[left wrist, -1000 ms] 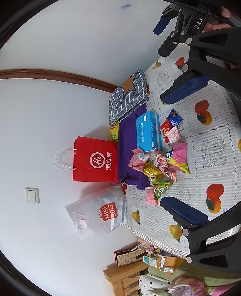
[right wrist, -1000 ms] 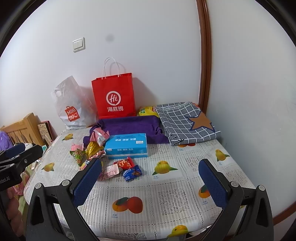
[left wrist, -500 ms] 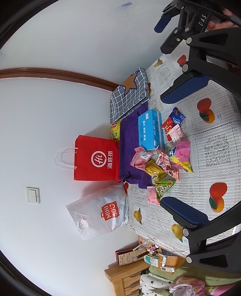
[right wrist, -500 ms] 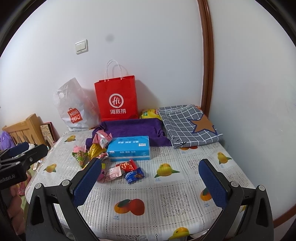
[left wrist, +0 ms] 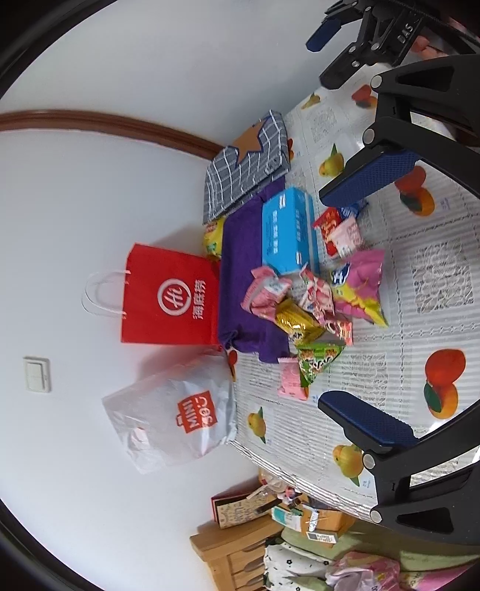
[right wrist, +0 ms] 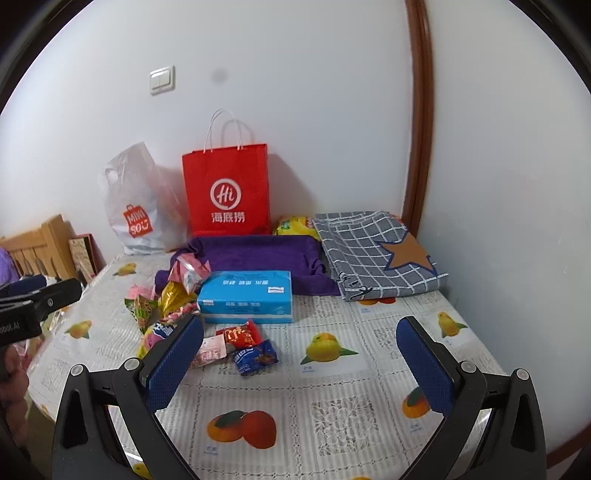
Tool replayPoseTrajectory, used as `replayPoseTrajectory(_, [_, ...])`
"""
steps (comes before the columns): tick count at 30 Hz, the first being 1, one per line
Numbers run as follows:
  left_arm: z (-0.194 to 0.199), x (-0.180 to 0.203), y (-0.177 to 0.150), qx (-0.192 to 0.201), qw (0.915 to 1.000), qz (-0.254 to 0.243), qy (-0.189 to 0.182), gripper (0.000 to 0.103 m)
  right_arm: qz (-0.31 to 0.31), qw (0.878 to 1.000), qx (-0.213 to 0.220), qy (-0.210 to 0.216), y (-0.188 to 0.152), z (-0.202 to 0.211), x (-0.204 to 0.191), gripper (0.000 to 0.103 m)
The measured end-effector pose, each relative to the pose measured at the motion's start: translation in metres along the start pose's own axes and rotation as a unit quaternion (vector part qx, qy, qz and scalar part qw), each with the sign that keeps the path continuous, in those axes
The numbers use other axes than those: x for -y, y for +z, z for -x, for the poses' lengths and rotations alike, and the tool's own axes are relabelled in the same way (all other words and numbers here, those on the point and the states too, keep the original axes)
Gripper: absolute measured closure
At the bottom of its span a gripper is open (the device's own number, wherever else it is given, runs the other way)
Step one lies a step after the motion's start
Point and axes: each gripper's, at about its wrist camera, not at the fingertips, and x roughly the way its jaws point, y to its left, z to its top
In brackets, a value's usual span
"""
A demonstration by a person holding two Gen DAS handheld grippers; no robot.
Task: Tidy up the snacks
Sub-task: 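Move the right tool to the blue cookie packet while the left tool approaches the green snack bag, then grasp and lift the blue cookie packet with the right tool while the left grasps the green snack bag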
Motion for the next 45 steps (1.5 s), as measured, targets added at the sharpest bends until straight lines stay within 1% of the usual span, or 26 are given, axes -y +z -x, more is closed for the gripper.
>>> replayPoseTrajectory(2, [-0.009, -0.005, 0.000, -0.005, 1.0000, 0.001, 0.001, 0.005, 0.001, 1.000, -0.014, 0.014, -0.001, -0.011, -0.001, 0.001])
replayPoseTrajectory(5, [-0.028, -0.016, -0.001, -0.023, 0.9996, 0.014, 0.002, 0.005, 0.010, 0.999, -0.028, 0.016, -0.005, -0.031, -0.005, 0.002])
replayPoseTrajectory(8, [-0.049, -0.028, -0.005, -0.042, 0.9986, 0.031, -0.005, 0.006, 0.010, 0.997, -0.060, 0.038, -0.013, -0.059, -0.007, 0.005])
replayPoseTrajectory(9, [-0.055, -0.032, -0.007, -0.047, 0.9983, 0.034, -0.003, 0.006, 0.007, 0.997, -0.068, 0.042, -0.015, -0.066, -0.007, 0.009])
replayPoseTrajectory(10, [-0.064, -0.036, -0.009, -0.056, 0.9977, 0.039, 0.001, 0.006, 0.007, 0.996, -0.076, 0.045, -0.018, -0.075, -0.008, 0.011])
replayPoseTrajectory(14, [-0.084, -0.052, -0.014, -0.074, 0.9957, 0.055, 0.008, 0.007, 0.012, 0.994, -0.096, 0.040, -0.029, -0.107, -0.012, 0.012])
replayPoseTrajectory(16, [-0.093, -0.059, -0.014, -0.084, 0.9946, 0.060, 0.011, 0.007, 0.015, 0.993, -0.109, 0.051, -0.033, -0.121, -0.016, 0.018])
replayPoseTrajectory(20, [-0.108, -0.072, -0.015, -0.098, 0.9927, 0.067, 0.024, 0.007, 0.031, 0.987, -0.139, 0.070, -0.041, -0.150, -0.027, 0.018])
replayPoseTrajectory(27, [-0.127, -0.088, -0.015, -0.113, 0.9901, 0.079, 0.029, 0.007, 0.059, 0.978, -0.188, 0.067, -0.059, -0.190, -0.031, 0.018])
replayPoseTrajectory(30, [-0.133, -0.092, -0.016, -0.117, 0.9892, 0.084, 0.027, 0.007, 0.069, 0.974, -0.201, 0.074, -0.065, -0.201, -0.032, 0.018])
replayPoseTrajectory(33, [-0.139, -0.095, -0.016, -0.124, 0.9882, 0.085, 0.030, 0.007, 0.061, 0.974, -0.201, 0.081, -0.064, -0.204, -0.031, 0.018])
replayPoseTrajectory(35, [-0.144, -0.098, -0.016, -0.128, 0.9875, 0.085, 0.032, 0.007, 0.060, 0.975, -0.199, 0.079, -0.063, -0.207, -0.030, 0.026])
replayPoseTrajectory(37, [-0.151, -0.100, -0.015, -0.134, 0.9865, 0.088, 0.034, 0.007, 0.062, 0.976, -0.193, 0.080, -0.061, -0.207, -0.030, 0.044])
replayPoseTrajectory(40, [-0.160, -0.101, -0.013, -0.139, 0.9856, 0.093, 0.028, 0.007, 0.064, 0.976, -0.192, 0.083, -0.061, -0.207, -0.029, 0.048])
replayPoseTrajectory(45, [-0.181, -0.093, -0.010, -0.150, 0.9849, 0.080, 0.029, 0.007, 0.065, 0.977, -0.189, 0.075, -0.060, -0.202, -0.022, 0.050])
